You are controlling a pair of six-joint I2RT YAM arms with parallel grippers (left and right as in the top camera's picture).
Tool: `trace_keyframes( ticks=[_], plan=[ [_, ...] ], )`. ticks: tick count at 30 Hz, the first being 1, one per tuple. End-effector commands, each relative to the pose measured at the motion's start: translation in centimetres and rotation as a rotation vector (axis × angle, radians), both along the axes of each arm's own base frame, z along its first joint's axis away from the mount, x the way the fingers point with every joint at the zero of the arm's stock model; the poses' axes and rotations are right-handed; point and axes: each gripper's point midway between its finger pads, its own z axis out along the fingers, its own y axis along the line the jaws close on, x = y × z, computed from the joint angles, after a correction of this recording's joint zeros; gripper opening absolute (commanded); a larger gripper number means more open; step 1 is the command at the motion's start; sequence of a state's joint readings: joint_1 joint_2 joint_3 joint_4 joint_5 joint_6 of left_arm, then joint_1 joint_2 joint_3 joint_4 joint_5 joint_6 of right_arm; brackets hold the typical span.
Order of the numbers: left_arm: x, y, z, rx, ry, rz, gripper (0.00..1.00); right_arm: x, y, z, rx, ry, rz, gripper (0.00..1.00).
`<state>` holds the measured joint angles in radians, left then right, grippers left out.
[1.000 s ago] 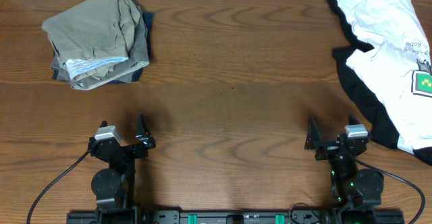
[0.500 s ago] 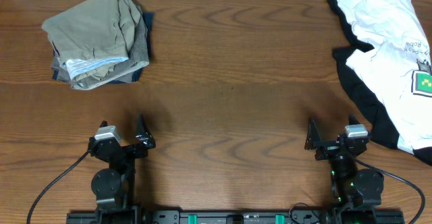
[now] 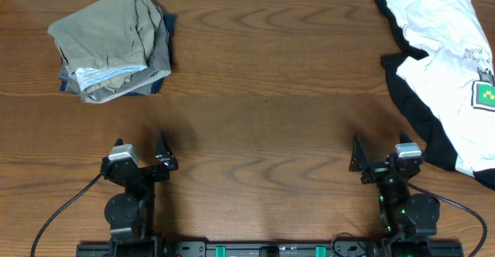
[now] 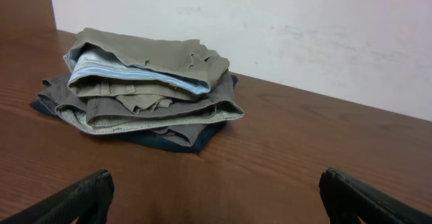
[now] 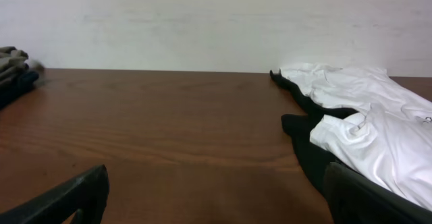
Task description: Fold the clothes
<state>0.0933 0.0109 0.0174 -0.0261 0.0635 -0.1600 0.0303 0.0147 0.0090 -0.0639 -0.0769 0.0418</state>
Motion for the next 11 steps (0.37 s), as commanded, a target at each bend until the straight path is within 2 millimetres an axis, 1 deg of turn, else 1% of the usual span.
trace_keyframes(
  ticks=[1, 11],
  plan=[
    [-0.08, -0.26, -1.50, 0.000, 0.048, -0.013, 0.98, -0.03, 0.06, -0.09, 0.009, 0.001, -0.001, 0.99],
    [-0.08, -0.26, -1.50, 0.000, 0.048, -0.013, 0.98, -0.03, 0.06, -0.11, 0.009, 0.001, -0.001, 0.99]
  ],
)
